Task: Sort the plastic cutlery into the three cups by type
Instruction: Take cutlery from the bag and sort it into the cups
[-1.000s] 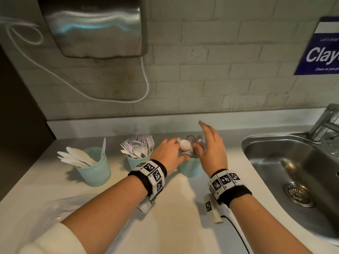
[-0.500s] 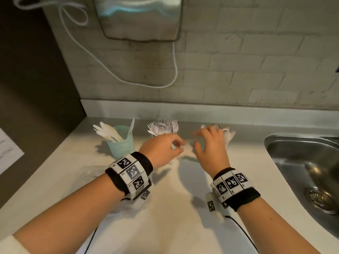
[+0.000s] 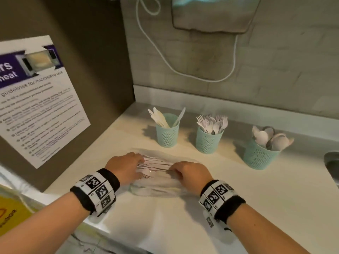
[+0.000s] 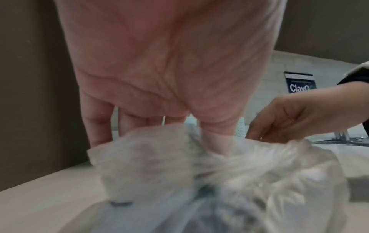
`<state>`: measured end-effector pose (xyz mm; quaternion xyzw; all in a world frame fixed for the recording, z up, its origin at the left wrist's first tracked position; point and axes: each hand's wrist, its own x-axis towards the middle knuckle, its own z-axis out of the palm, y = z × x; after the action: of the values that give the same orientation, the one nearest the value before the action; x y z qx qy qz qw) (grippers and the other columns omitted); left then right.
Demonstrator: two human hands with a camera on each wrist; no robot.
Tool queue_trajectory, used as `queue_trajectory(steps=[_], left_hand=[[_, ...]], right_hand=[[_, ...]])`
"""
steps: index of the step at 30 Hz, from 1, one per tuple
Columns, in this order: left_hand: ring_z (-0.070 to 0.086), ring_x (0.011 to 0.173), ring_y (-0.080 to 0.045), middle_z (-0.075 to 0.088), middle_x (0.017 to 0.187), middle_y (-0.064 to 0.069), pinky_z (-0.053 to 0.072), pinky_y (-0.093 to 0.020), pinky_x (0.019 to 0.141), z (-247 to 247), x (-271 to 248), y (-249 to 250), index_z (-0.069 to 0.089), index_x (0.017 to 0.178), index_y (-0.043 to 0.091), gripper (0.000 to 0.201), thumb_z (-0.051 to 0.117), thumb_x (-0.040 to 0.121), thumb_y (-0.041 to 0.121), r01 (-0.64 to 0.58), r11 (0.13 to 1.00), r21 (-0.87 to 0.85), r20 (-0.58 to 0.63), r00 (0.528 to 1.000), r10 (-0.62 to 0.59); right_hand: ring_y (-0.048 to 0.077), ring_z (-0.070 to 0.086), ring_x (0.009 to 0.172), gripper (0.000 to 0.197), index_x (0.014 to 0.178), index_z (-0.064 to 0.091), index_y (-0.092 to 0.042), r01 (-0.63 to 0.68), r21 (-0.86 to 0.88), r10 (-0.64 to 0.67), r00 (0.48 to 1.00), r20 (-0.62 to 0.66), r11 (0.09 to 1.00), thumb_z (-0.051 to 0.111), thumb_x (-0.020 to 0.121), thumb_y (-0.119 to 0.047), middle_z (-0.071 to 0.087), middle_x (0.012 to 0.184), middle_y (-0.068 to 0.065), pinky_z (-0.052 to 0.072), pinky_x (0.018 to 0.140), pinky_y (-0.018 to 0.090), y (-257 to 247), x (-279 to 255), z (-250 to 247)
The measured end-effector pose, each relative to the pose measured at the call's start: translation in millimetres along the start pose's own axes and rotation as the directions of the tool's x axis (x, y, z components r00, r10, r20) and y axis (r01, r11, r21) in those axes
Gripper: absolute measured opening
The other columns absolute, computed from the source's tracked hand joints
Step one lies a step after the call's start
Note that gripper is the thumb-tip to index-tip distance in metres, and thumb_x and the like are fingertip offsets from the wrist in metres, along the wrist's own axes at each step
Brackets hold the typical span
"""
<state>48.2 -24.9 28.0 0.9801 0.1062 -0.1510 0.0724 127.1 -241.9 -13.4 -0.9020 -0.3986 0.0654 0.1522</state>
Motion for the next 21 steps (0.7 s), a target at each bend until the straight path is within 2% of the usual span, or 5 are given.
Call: queue_trajectory(steps=[6,10,14,18,21], left_hand=[[0.053,0.122,-0.022,0.038,0.149,0.004,0.045,-0.034,0.097,10.4,-1.2,-14.6,0.028,0.144,0.031,0.059,0.054,0.09,0.036,-0.044,0.991,-0.127,0.0,0.999,0.044],[0.048,0.126,-0.022,0.019,0.155,0.007,0.04,-0.035,0.102,11.9,-2.0,-16.4,0.03,0.144,0.032,0.065,0.059,0.085,0.025,-0.117,0.981,-0.153,-0.051,0.993,0.11],[0.031,0.127,-0.016,0.027,0.14,0.008,0.031,-0.037,0.1,7.8,-1.9,-17.1,0.052,0.125,0.034,0.037,0.056,0.088,0.034,-0.094,0.99,-0.1,-0.201,0.977,0.072],[0.034,0.122,-0.012,0.032,0.128,0.009,0.037,-0.038,0.099,14.6,-8.0,-20.2,0.053,0.118,0.03,0.047,0.053,0.083,0.063,-0.104,0.973,-0.208,-0.084,0.993,0.088],[0.033,0.126,-0.013,0.027,0.134,0.007,0.039,-0.036,0.103,28.4,-14.9,-28.4,0.047,0.12,0.028,0.06,0.071,0.072,0.054,-0.136,0.957,-0.255,-0.007,0.99,0.139]], right_hand=[[0.027,0.053,0.116,0.053,0.134,0.044,-0.029,-0.097,-0.072,0.108,0.98,0.166,0.993,0.061,0.084,-0.032,0.044,0.137,0.0,0.048,0.09,0.038,11.3,7.9,3.1],[0.024,0.049,0.105,0.043,0.119,0.059,-0.027,-0.075,-0.07,0.082,0.992,0.099,0.995,0.066,0.077,-0.035,0.055,0.116,0.001,0.047,0.09,0.038,-2.1,21.3,8.5],[0.023,0.056,0.098,0.031,0.106,0.066,-0.021,-0.032,0.17,0.009,0.991,0.134,0.985,0.067,0.076,-0.027,0.058,0.103,0.002,0.05,0.091,0.038,-30.5,41.0,12.1],[0.016,0.054,0.097,0.045,0.107,0.064,-0.029,-0.062,0.088,0.032,0.952,0.303,0.994,0.071,0.066,-0.048,0.058,0.103,-0.004,0.048,0.09,0.031,-32.8,39.6,10.6],[0.019,0.05,0.101,0.065,0.117,0.059,-0.029,-0.039,0.053,0.021,0.953,0.303,0.998,0.072,0.059,-0.054,0.056,0.108,-0.002,0.046,0.094,0.033,-29.3,34.8,16.2]])
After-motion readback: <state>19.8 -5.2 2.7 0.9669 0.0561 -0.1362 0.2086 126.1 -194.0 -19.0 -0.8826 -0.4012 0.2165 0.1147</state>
